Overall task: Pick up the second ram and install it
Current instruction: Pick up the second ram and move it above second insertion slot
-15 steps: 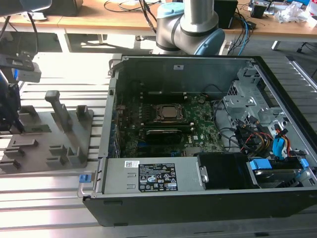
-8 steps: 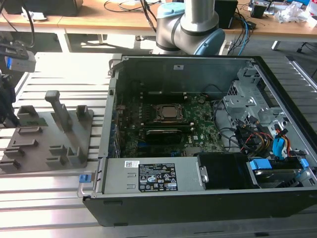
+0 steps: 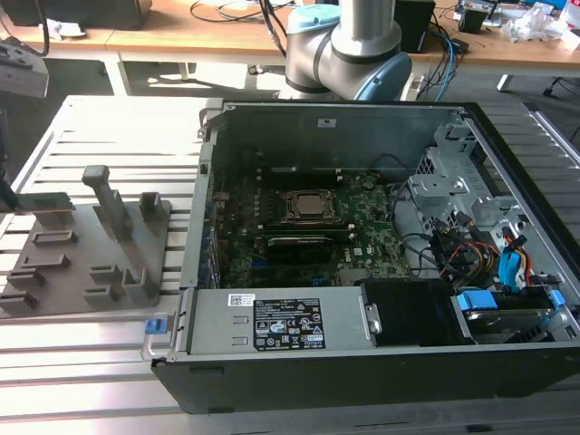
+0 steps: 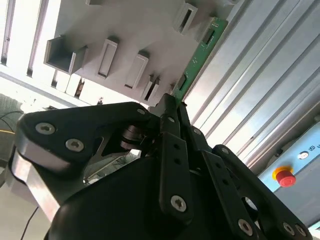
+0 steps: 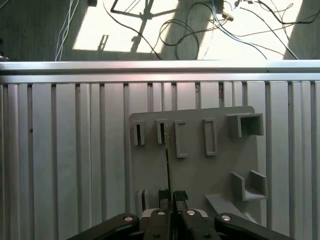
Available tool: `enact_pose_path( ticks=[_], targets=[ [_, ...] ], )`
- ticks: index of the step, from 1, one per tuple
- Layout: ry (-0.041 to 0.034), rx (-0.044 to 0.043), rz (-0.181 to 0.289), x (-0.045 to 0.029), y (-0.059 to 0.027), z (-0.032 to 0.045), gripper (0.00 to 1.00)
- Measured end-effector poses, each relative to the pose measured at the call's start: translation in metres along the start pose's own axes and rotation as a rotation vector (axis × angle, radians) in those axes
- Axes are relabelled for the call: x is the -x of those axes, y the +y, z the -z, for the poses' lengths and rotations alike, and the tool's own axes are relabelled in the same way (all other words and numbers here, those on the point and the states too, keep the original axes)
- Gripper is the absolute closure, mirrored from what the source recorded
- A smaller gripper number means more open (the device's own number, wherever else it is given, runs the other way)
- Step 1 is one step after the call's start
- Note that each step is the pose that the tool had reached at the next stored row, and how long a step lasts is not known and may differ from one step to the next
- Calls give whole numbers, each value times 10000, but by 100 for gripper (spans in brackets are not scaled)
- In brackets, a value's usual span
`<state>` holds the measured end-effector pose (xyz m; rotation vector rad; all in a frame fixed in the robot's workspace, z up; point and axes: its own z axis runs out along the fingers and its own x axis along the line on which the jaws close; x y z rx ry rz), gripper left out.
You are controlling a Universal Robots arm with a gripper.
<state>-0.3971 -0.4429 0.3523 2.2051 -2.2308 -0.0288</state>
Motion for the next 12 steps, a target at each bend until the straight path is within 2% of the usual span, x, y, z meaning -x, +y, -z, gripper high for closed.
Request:
enact_pose_path(
  ticks=[4, 7, 9, 12],
  targets=[
    [0, 0, 0, 2, 3, 200, 86],
    [0, 0, 0, 3, 5, 291, 86],
    [-1, -1, 0, 4, 7, 420, 86],
    [-1, 0, 0, 5, 8, 509, 86]
  ],
)
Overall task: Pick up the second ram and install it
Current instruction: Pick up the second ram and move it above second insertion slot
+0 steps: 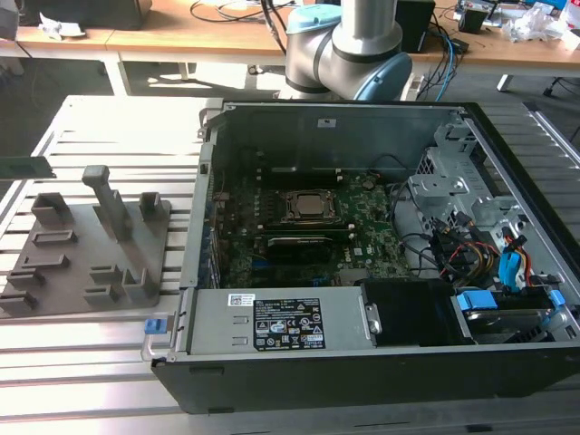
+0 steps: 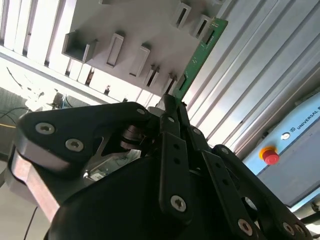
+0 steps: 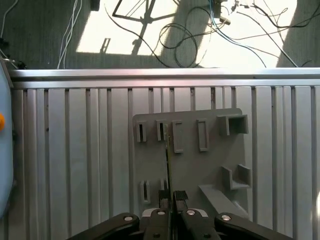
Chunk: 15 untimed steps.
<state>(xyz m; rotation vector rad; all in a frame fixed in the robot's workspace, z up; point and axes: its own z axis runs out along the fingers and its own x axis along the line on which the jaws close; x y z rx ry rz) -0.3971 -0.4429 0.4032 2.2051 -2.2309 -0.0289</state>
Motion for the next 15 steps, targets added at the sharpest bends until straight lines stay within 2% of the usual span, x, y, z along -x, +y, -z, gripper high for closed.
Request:
enact_pose_path(
  ticks=[4, 15],
  targets=[
    [0, 0, 0, 1, 2, 138, 86],
    [0, 0, 0, 6, 10, 630, 86]
  ],
)
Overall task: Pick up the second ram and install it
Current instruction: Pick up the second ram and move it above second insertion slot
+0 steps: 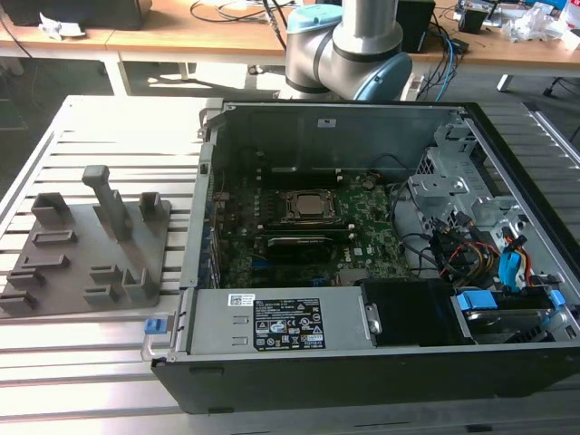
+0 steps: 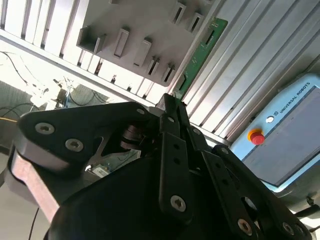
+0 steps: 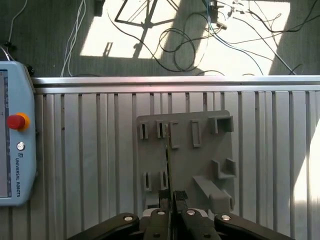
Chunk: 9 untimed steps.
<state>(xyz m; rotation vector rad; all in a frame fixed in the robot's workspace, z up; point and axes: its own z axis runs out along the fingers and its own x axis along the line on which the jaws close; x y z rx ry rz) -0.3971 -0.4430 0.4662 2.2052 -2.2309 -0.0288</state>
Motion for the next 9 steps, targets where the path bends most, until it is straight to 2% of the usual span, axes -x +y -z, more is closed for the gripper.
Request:
enact_pose_path(
  ticks=[1, 4, 5, 6, 7, 8, 9],
  targets=[
    [0, 0, 0, 0, 0, 22, 86],
    [0, 0, 0, 0, 0, 23, 86],
    [-59, 5, 2, 0, 0, 25, 86],
    [-492, 7, 7, 1, -1, 23, 86],
    [-740, 10, 12, 1, -2, 21, 86],
    [-765, 8, 11, 1, -3, 12, 86],
    [-701, 10, 11, 1, -6, 3, 86]
  ],
)
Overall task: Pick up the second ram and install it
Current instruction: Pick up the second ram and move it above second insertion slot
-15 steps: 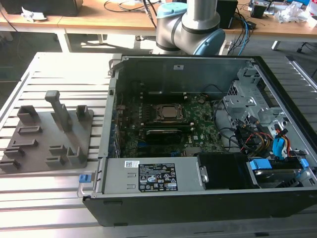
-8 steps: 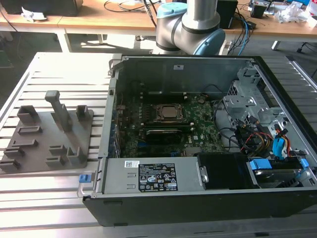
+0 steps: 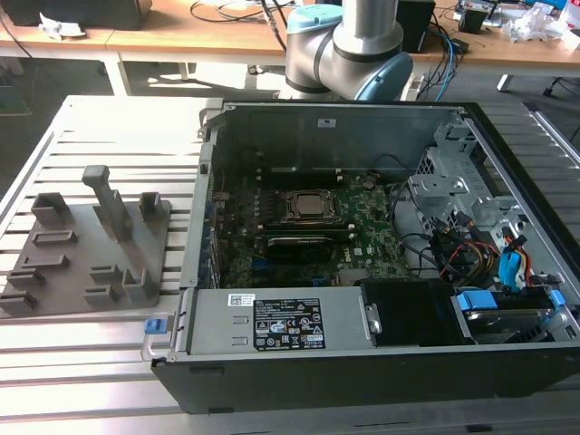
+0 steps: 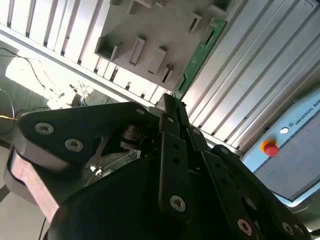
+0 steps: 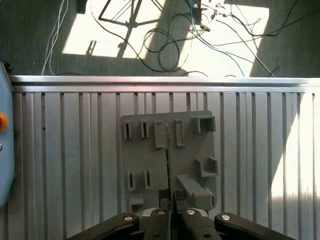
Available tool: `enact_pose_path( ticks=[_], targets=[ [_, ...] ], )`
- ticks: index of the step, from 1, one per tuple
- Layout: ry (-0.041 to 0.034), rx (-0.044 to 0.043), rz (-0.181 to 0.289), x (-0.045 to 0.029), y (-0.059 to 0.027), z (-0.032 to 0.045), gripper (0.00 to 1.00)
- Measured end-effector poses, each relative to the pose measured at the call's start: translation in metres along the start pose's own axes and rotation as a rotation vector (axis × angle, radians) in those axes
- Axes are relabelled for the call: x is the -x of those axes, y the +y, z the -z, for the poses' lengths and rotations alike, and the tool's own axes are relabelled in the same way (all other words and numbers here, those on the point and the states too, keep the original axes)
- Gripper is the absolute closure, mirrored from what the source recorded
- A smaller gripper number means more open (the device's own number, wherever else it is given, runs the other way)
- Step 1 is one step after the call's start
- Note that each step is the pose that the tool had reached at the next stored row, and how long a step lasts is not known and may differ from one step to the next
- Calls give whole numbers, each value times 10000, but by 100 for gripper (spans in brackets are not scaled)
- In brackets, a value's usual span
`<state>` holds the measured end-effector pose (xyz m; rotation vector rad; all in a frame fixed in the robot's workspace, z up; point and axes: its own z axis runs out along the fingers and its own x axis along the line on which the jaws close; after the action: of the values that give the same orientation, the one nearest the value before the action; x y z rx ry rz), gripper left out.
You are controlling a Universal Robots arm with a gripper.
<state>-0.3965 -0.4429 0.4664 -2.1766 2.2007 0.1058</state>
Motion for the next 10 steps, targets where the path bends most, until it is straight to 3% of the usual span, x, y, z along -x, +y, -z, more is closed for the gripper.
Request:
enact_pose_path(
  ticks=[2, 10],
  targets=[
    [97, -2, -1, -3, -10, -36, 86],
    [104, 1, -2, -21, -105, -280, 86]
  ],
)
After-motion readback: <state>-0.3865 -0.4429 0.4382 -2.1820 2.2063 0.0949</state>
